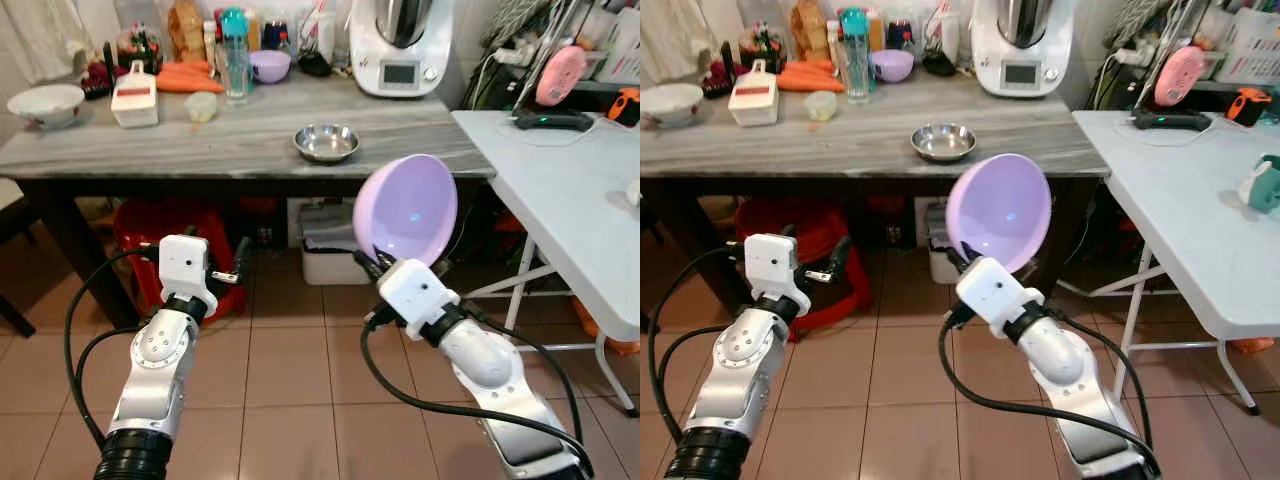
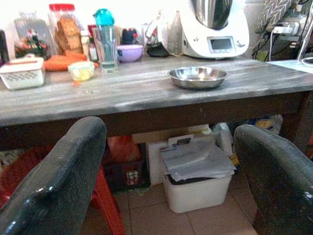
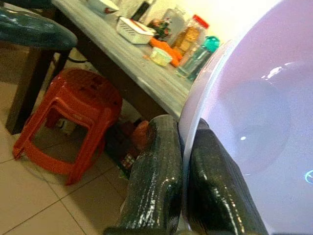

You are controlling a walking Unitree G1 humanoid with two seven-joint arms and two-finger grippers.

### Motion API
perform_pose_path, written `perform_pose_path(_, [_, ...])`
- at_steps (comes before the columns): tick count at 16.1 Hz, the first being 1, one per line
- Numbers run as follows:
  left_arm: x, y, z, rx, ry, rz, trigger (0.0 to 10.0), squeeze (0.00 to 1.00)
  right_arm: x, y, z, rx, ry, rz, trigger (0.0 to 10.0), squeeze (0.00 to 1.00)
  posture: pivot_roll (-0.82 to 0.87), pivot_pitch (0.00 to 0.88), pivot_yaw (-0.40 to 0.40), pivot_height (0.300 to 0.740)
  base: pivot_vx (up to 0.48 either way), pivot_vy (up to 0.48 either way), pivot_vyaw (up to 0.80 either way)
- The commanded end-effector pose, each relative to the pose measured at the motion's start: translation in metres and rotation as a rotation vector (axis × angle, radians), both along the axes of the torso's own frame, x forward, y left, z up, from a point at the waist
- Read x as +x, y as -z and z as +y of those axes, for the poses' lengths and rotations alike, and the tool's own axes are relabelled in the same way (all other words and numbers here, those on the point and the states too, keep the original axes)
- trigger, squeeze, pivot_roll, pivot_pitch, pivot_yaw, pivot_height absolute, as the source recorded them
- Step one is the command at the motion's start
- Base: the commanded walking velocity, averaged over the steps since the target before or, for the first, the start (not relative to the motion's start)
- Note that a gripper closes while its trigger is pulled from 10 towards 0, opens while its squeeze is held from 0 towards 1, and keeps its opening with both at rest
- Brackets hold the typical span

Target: Setting the table

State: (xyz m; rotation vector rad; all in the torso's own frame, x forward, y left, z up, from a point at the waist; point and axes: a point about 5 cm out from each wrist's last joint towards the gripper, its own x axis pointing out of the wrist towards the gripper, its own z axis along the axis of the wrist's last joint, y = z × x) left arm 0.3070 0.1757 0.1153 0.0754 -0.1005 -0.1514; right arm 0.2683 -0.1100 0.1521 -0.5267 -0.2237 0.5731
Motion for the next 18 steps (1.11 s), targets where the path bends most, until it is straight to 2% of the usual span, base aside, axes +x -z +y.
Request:
perform_pose_path(1, [-0.001, -0.004, 0.005, 0.02, -0.03, -0.024, 10.0, 0.0, -0.004, -0.006, -0.006, 0.017, 0.021, -0.019, 10.0, 0.0, -0.08, 0.0, -0.02, 0.74, 0.0, 0.0, 0.0])
perform_pose_path(4, [-0.004, -0.001, 0.013, 0.045, -0.064, -0.016, 10.0, 0.0, -0.008, -0.005, -0.017, 0.042, 0.129, -0.022, 10.0, 0.0, -0.08, 0.0, -0.02, 0.74, 0.092, 0.0, 0.0])
perform_pose_path(6, [-0.004, 0.0, 0.013, 0.039, -0.061, -0.009, 10.0, 0.0, -0.009, -0.005, -0.022, 0.053, 0.167, -0.019, 10.0, 0.0, -0.09, 0.0, -0.014, 0.74, 0.306, 0.0, 0.0])
perform_pose_path(8, [-0.002, -0.001, 0.007, 0.038, -0.037, -0.016, 10.0, 0.0, -0.008, -0.007, -0.021, 0.055, 0.174, -0.028, 10.0, 0.0, -0.09, 0.0, -0.014, 0.74, 0.345, 0.0, 0.0])
perform_pose_path(14, [-0.004, -0.002, 0.004, 0.027, -0.018, -0.025, 10.0, 0.0, -0.008, -0.008, -0.018, 0.063, 0.166, -0.031, 10.0, 0.0, -0.09, 0.0, -0.016, 0.74, 0.447, 0.0, 0.66])
perform_pose_path(18, [-0.003, -0.001, 0.0, 0.017, 0.002, -0.025, 10.0, 0.0, -0.007, -0.009, -0.017, 0.06, 0.163, -0.035, 10.0, 0.0, -0.1, 0.0, -0.021, 0.74, 0.48, 0.0, 0.0])
